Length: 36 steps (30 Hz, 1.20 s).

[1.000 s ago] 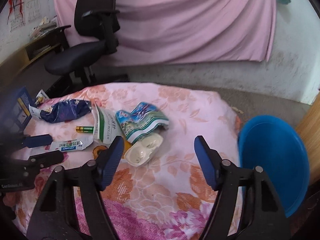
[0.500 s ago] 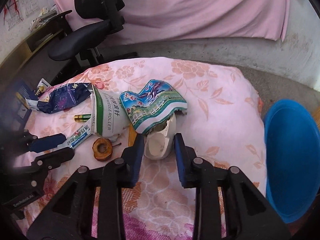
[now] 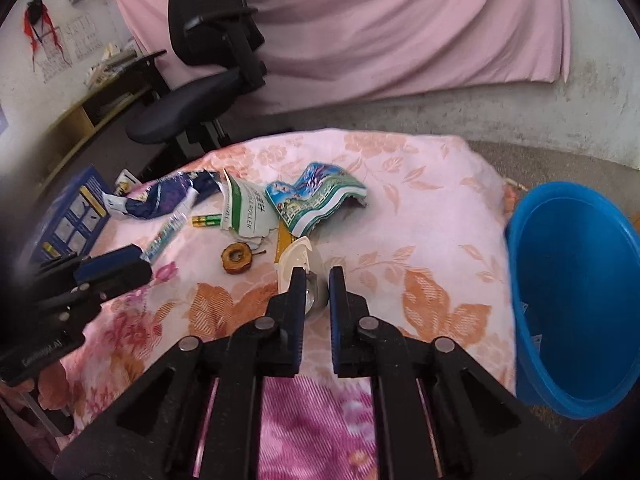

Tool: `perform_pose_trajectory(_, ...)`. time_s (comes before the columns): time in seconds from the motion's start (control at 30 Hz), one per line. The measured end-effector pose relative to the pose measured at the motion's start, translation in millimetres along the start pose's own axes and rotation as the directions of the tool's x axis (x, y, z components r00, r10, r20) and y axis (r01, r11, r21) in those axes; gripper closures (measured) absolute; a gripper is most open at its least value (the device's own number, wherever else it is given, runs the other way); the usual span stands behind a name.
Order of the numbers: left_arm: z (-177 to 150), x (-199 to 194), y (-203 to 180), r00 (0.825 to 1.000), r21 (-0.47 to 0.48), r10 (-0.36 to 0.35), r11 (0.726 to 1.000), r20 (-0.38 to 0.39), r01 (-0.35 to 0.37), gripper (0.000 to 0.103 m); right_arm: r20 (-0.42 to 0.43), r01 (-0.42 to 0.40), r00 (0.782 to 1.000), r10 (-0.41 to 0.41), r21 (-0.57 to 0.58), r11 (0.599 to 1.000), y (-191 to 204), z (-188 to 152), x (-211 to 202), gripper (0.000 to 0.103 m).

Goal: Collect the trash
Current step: 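Grasp the white cap with the right gripper while the left grasps the toothpaste tube, then carry cap and toothpaste tube over the blue basin and release both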

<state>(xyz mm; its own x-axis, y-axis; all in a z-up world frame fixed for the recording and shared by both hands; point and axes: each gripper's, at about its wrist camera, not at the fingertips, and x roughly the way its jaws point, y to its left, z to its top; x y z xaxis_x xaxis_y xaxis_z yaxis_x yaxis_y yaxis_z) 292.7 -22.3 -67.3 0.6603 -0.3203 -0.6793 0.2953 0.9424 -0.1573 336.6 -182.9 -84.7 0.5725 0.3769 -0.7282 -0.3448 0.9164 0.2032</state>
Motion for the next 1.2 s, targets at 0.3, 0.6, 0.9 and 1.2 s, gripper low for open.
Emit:
perform_pose_trajectory(0.3, 3.5, -12.5, -7.4, 0.996, -0.050, -0.001, 0.999, 0.088, 0.006, 0.084, 0.157, -0.045, 0.987, 0.042, 0.017, 0.999, -6.7, -4.3, -29.5, 0.065)
perform_pose_trajectory(0.6, 13.1, -64.7, -60.3, 0.914, 0.050, -0.001, 0.999, 0.405, -0.021, 0.084, 0.580, 0.067, 0.814, -0.029, -0.045, 0.997, -1.4, -23.9, -118.2, 0.065)
perform_pose_trajectory(0.9, 34.7, -83.4, -128.3, 0.789, 0.162, -0.062, 0.986, 0.612, -0.049, 0.084, 0.764, 0.258, 0.597, -0.244, 0.105, 0.960, -32.5, -45.3, -173.3, 0.065)
perform_pose_trajectory(1.2, 54.4, -41.9, -191.8, 0.814, 0.294, -0.180, 0.956, 0.553, 0.011, 0.084, 0.710, 0.325, 0.575, -0.406, 0.257, 0.910, -87.3, -58.0, -189.5, 0.065)
